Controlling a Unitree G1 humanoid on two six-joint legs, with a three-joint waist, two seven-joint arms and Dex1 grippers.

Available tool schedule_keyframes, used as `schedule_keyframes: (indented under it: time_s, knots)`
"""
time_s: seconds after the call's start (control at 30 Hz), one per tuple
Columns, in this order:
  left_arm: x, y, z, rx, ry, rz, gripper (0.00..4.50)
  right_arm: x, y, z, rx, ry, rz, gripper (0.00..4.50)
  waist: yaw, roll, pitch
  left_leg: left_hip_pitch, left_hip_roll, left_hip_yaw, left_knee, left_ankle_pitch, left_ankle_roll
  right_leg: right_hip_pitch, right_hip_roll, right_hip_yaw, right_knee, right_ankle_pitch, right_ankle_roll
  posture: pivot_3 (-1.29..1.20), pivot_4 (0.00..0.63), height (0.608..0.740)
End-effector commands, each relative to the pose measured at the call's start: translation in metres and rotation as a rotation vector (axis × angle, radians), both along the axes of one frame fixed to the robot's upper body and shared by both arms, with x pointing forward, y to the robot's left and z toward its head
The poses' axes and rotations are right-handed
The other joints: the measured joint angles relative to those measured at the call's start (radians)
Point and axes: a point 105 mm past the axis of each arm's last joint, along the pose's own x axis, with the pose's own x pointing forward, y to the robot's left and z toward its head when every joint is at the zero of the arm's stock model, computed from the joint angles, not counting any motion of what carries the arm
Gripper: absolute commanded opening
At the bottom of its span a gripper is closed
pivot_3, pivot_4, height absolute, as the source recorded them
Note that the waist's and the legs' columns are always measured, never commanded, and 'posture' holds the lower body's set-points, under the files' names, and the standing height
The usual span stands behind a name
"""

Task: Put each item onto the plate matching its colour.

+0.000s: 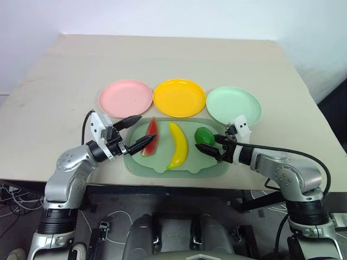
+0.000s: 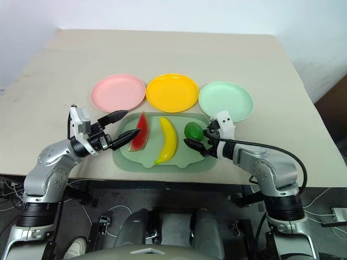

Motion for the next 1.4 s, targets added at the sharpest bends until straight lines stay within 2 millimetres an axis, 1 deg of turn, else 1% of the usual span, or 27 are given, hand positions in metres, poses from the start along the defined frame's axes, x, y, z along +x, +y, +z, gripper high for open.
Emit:
schedule_keyframes:
  time_s: [0.03, 0.13, 0.17, 0.2, 0.23, 0.27, 0.3, 0.37, 0.47, 0.53, 0.6, 0.7, 0.8, 0.93, 1.03, 1.13, 1.2, 1.23, 1.3, 1.33, 1.37, 1.4]
  knots:
    - [-0.001, 0.0, 0.008, 0.012, -0.052, -0.006, 4.47, 0.007, 0.003, 0.013, -0.012, -0.074, 0.002, 4.5, -0.001, 0.0, 0.0, 0.0, 0.0, 0.0, 0.0, 0.0, 0.0, 0.0, 0.0, 0.0, 0.0, 0.0, 0.0, 0.0, 0.15, 0.695]
    - [-0.002, 0.002, 0.008, 0.017, -0.053, 0.001, 4.5, 0.008, 0.004, 0.017, -0.016, -0.104, 0.012, 3.91, 0.0, 0.0, 0.0, 0.0, 0.0, 0.0, 0.0, 0.0, 0.0, 0.0, 0.0, 0.0, 0.0, 0.0, 0.0, 0.0, 0.15, 0.695]
    - [-0.002, 0.003, 0.008, 0.018, -0.054, 0.002, 4.5, 0.007, 0.004, 0.019, -0.015, -0.116, 0.019, 3.65, 0.0, 0.0, 0.0, 0.0, 0.0, 0.0, 0.0, 0.0, 0.0, 0.0, 0.0, 0.0, 0.0, 0.0, 0.0, 0.0, 0.15, 0.695]
    - [-0.002, 0.003, 0.007, 0.018, -0.054, 0.004, 4.5, 0.007, 0.005, 0.02, -0.014, -0.123, 0.024, 3.21, 0.0, 0.0, 0.0, 0.0, 0.0, 0.0, 0.0, 0.0, 0.0, 0.0, 0.0, 0.0, 0.0, 0.0, 0.0, 0.0, 0.15, 0.695]
    - [-0.003, 0.004, 0.007, 0.019, -0.055, 0.006, 4.5, 0.007, 0.004, 0.023, -0.009, -0.134, 0.028, 2.88, 0.0, 0.0, 0.0, 0.0, 0.0, 0.0, 0.0, 0.0, 0.0, 0.0, 0.0, 0.0, 0.0, 0.0, 0.0, 0.0, 0.15, 0.695]
    - [-0.003, 0.004, 0.007, 0.021, -0.055, 0.007, 4.5, 0.006, 0.003, 0.026, -0.006, -0.144, 0.036, 2.66, 0.0, 0.0, 0.0, 0.0, 0.0, 0.0, 0.0, 0.0, 0.0, 0.0, 0.0, 0.0, 0.0, 0.0, 0.0, 0.0, 0.15, 0.695]
    - [-0.004, 0.005, 0.007, 0.022, -0.056, 0.012, 4.5, 0.005, 0.003, 0.03, -0.004, -0.161, 0.05, 2.64, 0.0, 0.0, 0.0, 0.0, 0.0, 0.0, 0.0, 0.0, 0.0, 0.0, 0.0, 0.0, 0.0, 0.0, 0.0, 0.0, 0.15, 0.695]
    - [-0.004, 0.006, 0.007, 0.022, -0.059, 0.02, 4.5, 0.006, 0.001, 0.042, 0.012, -0.199, 0.061, 2.63, -0.001, 0.0, 0.0, 0.0, 0.0, 0.0, 0.0, 0.0, 0.0, 0.0, 0.0, 0.0, 0.0, 0.0, 0.0, 0.0, 0.15, 0.695]
    - [-0.007, 0.009, 0.007, 0.024, -0.062, 0.037, 4.5, 0.023, -0.011, 0.061, 0.0, -0.27, -0.006, 2.63, -0.001, 0.0, 0.0, 0.0, 0.0, 0.0, 0.0, 0.0, 0.0, 0.0, 0.0, 0.0, 0.0, 0.0, 0.0, 0.0, 0.15, 0.695]
    - [-0.009, 0.011, 0.008, 0.024, -0.062, 0.047, 4.5, 0.039, -0.02, 0.073, -0.01, -0.321, -0.061, 2.63, -0.004, 0.0, 0.0, 0.0, 0.0, 0.0, 0.0, 0.0, 0.0, 0.0, 0.0, 0.0, 0.0, 0.0, 0.0, 0.0, 0.15, 0.695]
    - [-0.011, 0.013, 0.009, 0.024, -0.062, 0.057, 4.5, 0.051, -0.027, 0.078, -0.03, -0.35, -0.093, 2.63, -0.004, 0.0, 0.0, 0.0, 0.0, 0.0, 0.0, 0.0, 0.0, 0.0, 0.0, 0.0, 0.0, 0.0, 0.0, 0.0, 0.15, 0.695]
    - [-0.013, 0.015, 0.009, 0.024, -0.064, 0.078, 4.5, 0.07, -0.038, 0.069, -0.123, -0.359, -0.131, 2.63, -0.001, 0.0, 0.0, 0.0, 0.0, 0.001, 0.0, 0.001, -0.001, 0.0, 0.0, 0.0, 0.0, 0.0, 0.0, 0.0, 0.15, 0.695]
    - [-0.016, 0.015, 0.01, 0.02, -0.064, 0.083, 4.5, 0.086, -0.048, 0.064, -0.161, -0.349, -0.175, 2.63, -0.003, 0.0, 0.0, 0.0, 0.0, 0.002, 0.0, 0.001, -0.002, 0.0, 0.0, 0.0, 0.0, 0.0, 0.0, 0.0, 0.15, 0.695]
    - [-0.019, 0.018, 0.01, 0.018, -0.064, 0.106, 4.5, 0.113, -0.071, 0.045, -0.307, -0.309, -0.286, 2.63, -0.008, 0.001, 0.001, 0.0, 0.0, 0.003, 0.0, 0.001, -0.002, -0.001, 0.0, 0.001, 0.002, 0.0, 0.0, 0.0, 0.15, 0.695]
    - [-0.021, 0.018, 0.01, 0.018, -0.061, 0.109, 4.5, 0.123, -0.08, 0.044, -0.347, -0.312, -0.34, 2.63, -0.008, 0.001, 0.001, 0.0, 0.0, 0.003, 0.0, 0.002, -0.003, -0.002, 0.0, 0.001, 0.003, 0.0, 0.0, 0.0, 0.15, 0.695]
    - [-0.021, 0.018, 0.009, 0.017, -0.058, 0.113, 4.5, 0.126, -0.081, 0.046, -0.345, -0.318, -0.348, 2.63, -0.007, 0.001, 0.001, 0.0, 0.0, 0.003, 0.0, 0.002, -0.003, -0.002, 0.0, 0.001, 0.003, 0.0, 0.001, 0.0, 0.15, 0.695]
    - [-0.021, 0.018, 0.009, 0.015, -0.055, 0.114, 4.5, 0.125, -0.079, 0.049, -0.34, -0.33, -0.331, 3.37, -0.007, 0.001, 0.001, 0.0, 0.0, 0.003, 0.0, 0.002, -0.003, -0.002, 0.0, 0.002, 0.003, 0.0, 0.001, 0.0, 0.15, 0.695]
    - [-0.022, 0.018, 0.009, 0.014, -0.055, 0.114, 4.5, 0.125, -0.079, 0.052, -0.332, -0.339, -0.337, 3.62, -0.007, 0.002, 0.001, 0.0, 0.0, 0.003, 0.0, 0.002, -0.003, -0.002, 0.0, 0.002, 0.004, 0.0, 0.001, 0.0, 0.15, 0.695]
    - [-0.022, 0.017, 0.009, 0.013, -0.053, 0.113, 4.5, 0.125, -0.081, 0.057, -0.333, -0.352, -0.351, 4.36, -0.007, 0.002, 0.001, 0.0, 0.0, 0.003, 0.0, 0.002, -0.003, -0.002, 0.0, 0.002, 0.004, 0.0, 0.0, 0.0, 0.15, 0.695]
    - [-0.022, 0.017, 0.009, 0.012, -0.053, 0.113, 4.5, 0.124, -0.082, 0.058, -0.337, -0.357, -0.354, 4.46, -0.007, 0.002, 0.001, 0.0, 0.0, 0.003, 0.0, 0.002, -0.003, -0.002, 0.0, 0.002, 0.004, 0.0, 0.0, 0.0, 0.15, 0.695]
    - [-0.022, 0.017, 0.009, 0.011, -0.053, 0.112, 4.5, 0.124, -0.084, 0.06, -0.346, -0.364, -0.358, 4.46, -0.008, 0.002, 0.001, 0.0, 0.0, 0.003, 0.0, 0.002, -0.003, -0.002, 0.0, 0.002, 0.004, 0.0, 0.0, 0.0, 0.15, 0.695]
    - [-0.021, 0.017, 0.009, 0.011, -0.052, 0.113, 4.5, 0.122, -0.087, 0.066, -0.336, -0.376, -0.375, 4.46, -0.008, 0.002, 0.001, 0.0, 0.0, 0.003, 0.0, 0.002, -0.003, -0.002, 0.0, 0.002, 0.004, 0.0, 0.0, 0.0, 0.15, 0.695]
